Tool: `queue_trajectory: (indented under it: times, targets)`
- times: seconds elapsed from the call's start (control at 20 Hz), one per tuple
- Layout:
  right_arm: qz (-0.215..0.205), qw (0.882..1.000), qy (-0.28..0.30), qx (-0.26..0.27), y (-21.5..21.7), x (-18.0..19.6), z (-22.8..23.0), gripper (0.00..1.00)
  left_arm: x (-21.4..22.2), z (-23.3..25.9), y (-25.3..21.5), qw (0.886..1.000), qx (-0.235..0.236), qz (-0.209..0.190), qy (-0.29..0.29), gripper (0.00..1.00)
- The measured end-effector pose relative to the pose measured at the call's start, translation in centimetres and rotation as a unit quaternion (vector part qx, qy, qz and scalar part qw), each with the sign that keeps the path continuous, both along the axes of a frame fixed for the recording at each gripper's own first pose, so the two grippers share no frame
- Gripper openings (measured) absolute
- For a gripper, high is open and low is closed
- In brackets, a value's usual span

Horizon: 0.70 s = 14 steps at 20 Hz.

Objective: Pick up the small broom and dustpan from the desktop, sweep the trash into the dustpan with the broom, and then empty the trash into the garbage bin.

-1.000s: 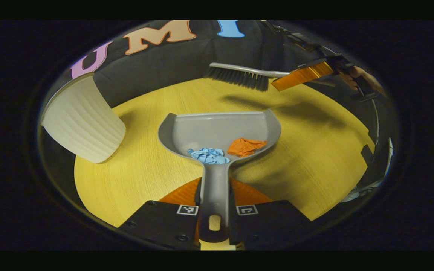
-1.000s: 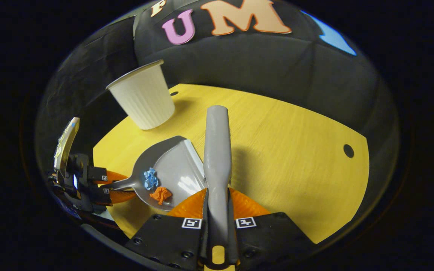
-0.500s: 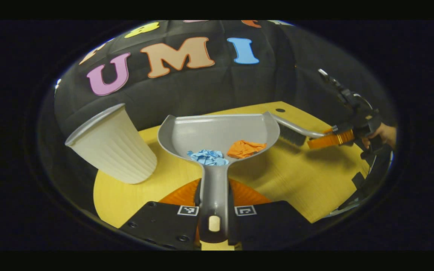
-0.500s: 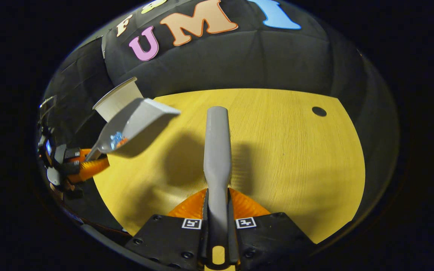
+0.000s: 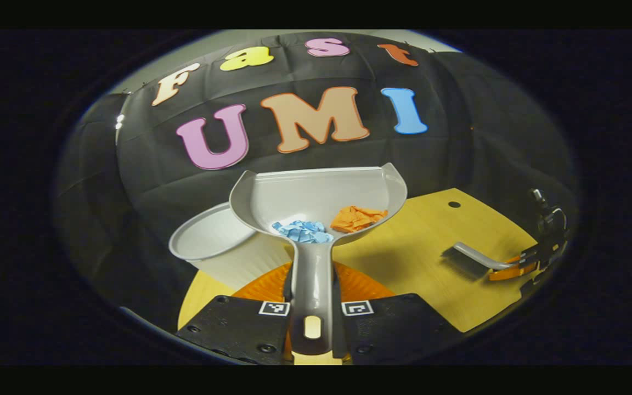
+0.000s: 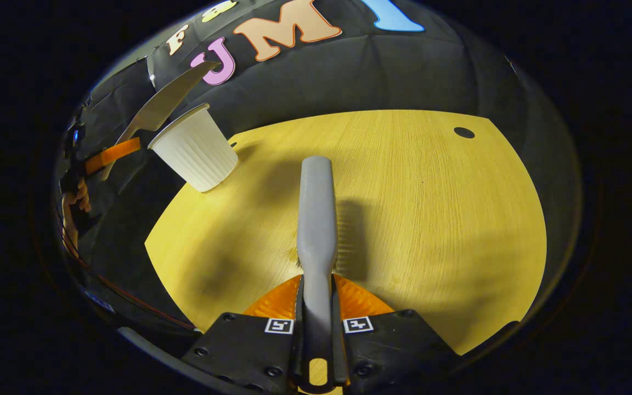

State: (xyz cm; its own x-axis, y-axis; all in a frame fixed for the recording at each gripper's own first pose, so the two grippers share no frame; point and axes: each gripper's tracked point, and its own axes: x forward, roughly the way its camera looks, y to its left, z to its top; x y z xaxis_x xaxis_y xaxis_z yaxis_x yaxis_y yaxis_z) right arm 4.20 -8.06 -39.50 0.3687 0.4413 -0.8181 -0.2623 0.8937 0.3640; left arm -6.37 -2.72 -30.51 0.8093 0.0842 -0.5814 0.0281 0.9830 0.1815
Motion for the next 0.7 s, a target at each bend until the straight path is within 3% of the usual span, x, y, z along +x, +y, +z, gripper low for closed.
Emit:
queue_trajectory:
  times: [0.4, 0.7]
  targets:
    - [0.008, 1.000, 0.004, 0.008, -0.5, -1.5, 0.8, 0.17, 0.5, -1.1, 0.3, 0.993, 0.101, 0.061, 0.009, 0.19]
    - [0.030, 0.999, 0.016, 0.008, -0.6, -2.2, 0.9, 0.17, 0.0, 0.0, 1.6, 0.963, 0.258, 0.036, 0.071, 0.20]
